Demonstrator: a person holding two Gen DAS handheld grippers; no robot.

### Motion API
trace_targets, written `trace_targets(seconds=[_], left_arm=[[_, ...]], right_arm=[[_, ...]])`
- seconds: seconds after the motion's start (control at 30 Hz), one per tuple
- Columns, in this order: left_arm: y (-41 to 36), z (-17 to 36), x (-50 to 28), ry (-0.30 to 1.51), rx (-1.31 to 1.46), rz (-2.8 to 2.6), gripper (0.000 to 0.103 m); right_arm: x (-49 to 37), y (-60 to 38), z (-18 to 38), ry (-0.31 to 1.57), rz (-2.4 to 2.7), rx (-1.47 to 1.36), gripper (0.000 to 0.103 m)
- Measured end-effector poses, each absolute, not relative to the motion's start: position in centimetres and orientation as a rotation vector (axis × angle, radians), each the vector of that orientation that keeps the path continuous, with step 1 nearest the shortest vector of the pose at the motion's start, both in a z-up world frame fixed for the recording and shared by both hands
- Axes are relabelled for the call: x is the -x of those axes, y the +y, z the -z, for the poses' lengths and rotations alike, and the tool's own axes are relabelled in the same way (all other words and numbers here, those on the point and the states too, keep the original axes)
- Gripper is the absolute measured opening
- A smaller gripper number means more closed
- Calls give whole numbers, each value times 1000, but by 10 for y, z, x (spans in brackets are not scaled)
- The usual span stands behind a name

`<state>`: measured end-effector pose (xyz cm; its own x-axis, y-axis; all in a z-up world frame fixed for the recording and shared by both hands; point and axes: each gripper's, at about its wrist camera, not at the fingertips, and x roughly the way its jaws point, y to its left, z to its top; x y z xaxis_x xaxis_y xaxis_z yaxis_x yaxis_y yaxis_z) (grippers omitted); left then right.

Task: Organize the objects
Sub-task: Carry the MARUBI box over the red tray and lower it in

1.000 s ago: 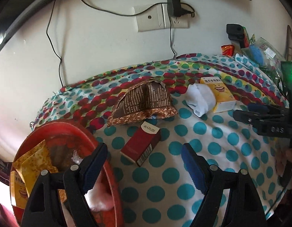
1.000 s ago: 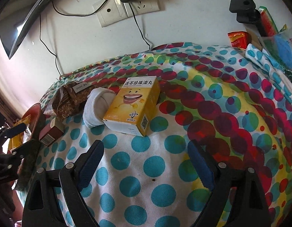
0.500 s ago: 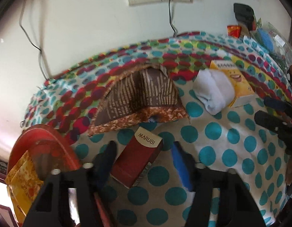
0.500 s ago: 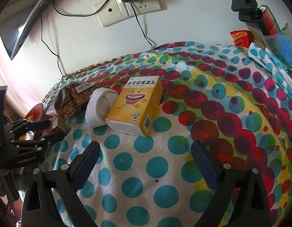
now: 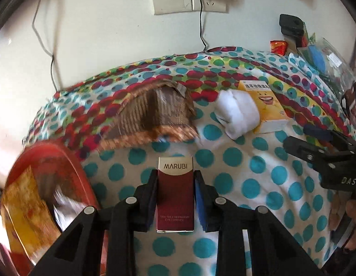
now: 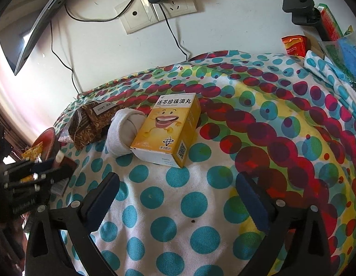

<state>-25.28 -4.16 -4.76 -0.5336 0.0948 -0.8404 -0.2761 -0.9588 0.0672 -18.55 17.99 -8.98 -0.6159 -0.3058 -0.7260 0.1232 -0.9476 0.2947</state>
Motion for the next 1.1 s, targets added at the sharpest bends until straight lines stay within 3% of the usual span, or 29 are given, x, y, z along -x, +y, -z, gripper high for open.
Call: trace_targets(seconds=[0.33, 0.8, 1.1], left_arm=[[-55, 39, 192, 139, 1306, -2764, 29], [-245, -1, 112, -78, 1326, -3185, 29], [-303, 0, 91, -100, 1392, -3290, 29]], right_arm=[[186, 179, 90, -323, 2606, -1229, 102], [186, 178, 90, -318, 2607, -1231, 102], [186, 178, 91, -318, 2607, -1231, 102]])
